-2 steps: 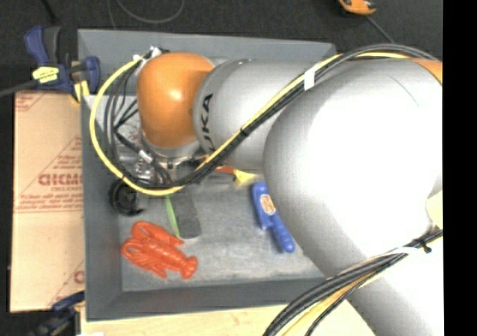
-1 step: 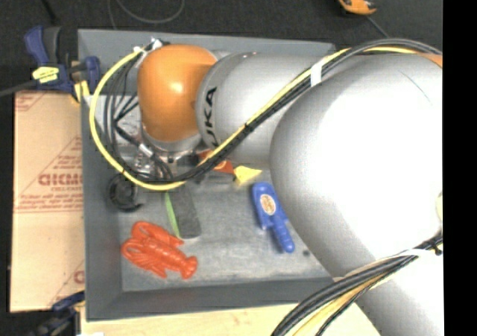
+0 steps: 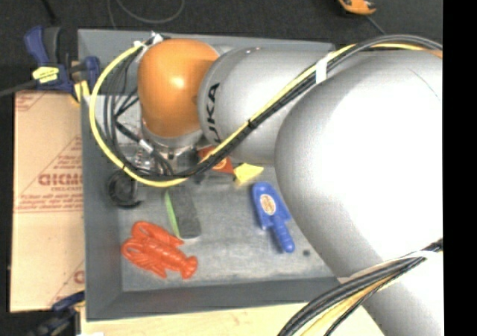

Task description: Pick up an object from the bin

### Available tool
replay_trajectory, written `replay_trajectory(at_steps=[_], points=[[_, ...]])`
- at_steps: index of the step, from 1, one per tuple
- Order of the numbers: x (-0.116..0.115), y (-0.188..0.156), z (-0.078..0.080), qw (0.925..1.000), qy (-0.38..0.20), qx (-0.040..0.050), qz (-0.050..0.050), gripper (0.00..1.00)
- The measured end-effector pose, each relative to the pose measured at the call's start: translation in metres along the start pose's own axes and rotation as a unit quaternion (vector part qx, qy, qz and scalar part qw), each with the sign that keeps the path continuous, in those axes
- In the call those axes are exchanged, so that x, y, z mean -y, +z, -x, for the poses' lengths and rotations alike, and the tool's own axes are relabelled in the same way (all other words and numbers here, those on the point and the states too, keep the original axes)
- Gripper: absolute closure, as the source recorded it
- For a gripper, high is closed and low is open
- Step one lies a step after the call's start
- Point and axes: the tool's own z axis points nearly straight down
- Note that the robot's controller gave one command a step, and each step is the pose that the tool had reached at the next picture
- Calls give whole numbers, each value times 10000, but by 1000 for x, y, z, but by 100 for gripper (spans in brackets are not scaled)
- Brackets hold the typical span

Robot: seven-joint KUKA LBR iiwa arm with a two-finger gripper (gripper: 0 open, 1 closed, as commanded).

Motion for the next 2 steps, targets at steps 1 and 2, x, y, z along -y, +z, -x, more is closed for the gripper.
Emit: replay_trajectory(at_steps=[1,2], points=[[0,-8,1,10000,4,10,9,100],[0,-12,1,10000,6,9,9,100]])
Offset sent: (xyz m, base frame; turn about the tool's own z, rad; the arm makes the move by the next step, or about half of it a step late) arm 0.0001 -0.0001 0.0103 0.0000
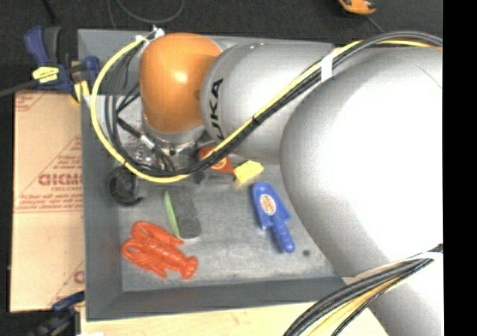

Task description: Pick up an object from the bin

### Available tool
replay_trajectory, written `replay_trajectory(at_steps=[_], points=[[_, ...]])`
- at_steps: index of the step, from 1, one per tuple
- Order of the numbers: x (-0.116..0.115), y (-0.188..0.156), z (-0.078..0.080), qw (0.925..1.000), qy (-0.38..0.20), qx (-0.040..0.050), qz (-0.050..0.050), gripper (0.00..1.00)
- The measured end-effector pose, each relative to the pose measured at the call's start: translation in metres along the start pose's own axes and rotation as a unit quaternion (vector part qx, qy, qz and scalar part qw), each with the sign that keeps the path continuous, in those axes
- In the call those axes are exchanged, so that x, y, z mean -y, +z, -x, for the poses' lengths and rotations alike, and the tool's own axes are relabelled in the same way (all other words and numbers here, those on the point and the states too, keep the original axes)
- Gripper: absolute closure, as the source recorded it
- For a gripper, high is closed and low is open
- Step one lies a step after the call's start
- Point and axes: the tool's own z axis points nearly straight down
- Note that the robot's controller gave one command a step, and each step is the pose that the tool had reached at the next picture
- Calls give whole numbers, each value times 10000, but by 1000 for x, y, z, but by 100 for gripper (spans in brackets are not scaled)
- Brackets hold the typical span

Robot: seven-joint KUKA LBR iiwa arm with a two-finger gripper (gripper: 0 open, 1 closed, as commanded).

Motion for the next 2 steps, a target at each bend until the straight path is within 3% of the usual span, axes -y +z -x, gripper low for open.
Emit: replay_trajectory(at_steps=[2], points=[[0,-10,0,10000,5,-11,-1,100]])
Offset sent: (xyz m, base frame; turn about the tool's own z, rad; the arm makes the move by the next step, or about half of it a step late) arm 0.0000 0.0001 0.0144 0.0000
